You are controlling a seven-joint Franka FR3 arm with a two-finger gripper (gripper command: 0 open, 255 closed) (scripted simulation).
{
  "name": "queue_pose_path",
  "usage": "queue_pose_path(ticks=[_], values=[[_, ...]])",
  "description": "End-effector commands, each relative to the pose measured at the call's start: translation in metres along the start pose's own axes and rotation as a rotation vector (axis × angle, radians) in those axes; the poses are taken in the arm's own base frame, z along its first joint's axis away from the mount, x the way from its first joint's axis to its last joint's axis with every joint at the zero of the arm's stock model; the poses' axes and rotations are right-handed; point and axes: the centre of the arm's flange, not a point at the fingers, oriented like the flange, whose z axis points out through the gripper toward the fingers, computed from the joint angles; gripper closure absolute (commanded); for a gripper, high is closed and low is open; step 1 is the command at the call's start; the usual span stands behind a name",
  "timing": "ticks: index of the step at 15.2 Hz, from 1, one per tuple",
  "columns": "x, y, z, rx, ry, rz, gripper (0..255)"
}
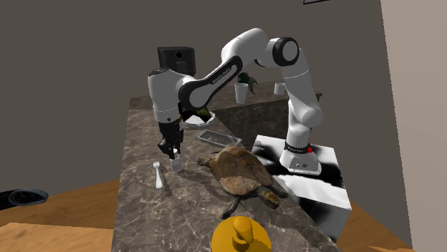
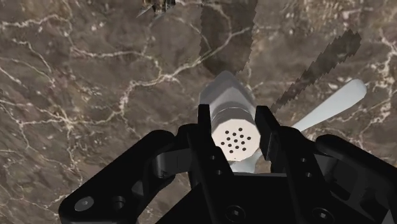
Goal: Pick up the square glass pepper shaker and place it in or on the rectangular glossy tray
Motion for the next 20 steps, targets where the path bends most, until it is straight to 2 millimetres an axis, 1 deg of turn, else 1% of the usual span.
queue_pose_path(ticks=[1, 15, 16, 20], values=[[0.001, -0.001, -0.01, 0.0, 0.0, 0.0, 255], [-0.001, 0.001, -0.084, 0.0, 0.0, 0.0, 255], [-0.001, 0.001, -0.085, 0.0, 0.0, 0.0, 255], [-0.015, 0.052, -0.09, 0.0, 0.0, 0.0, 255]])
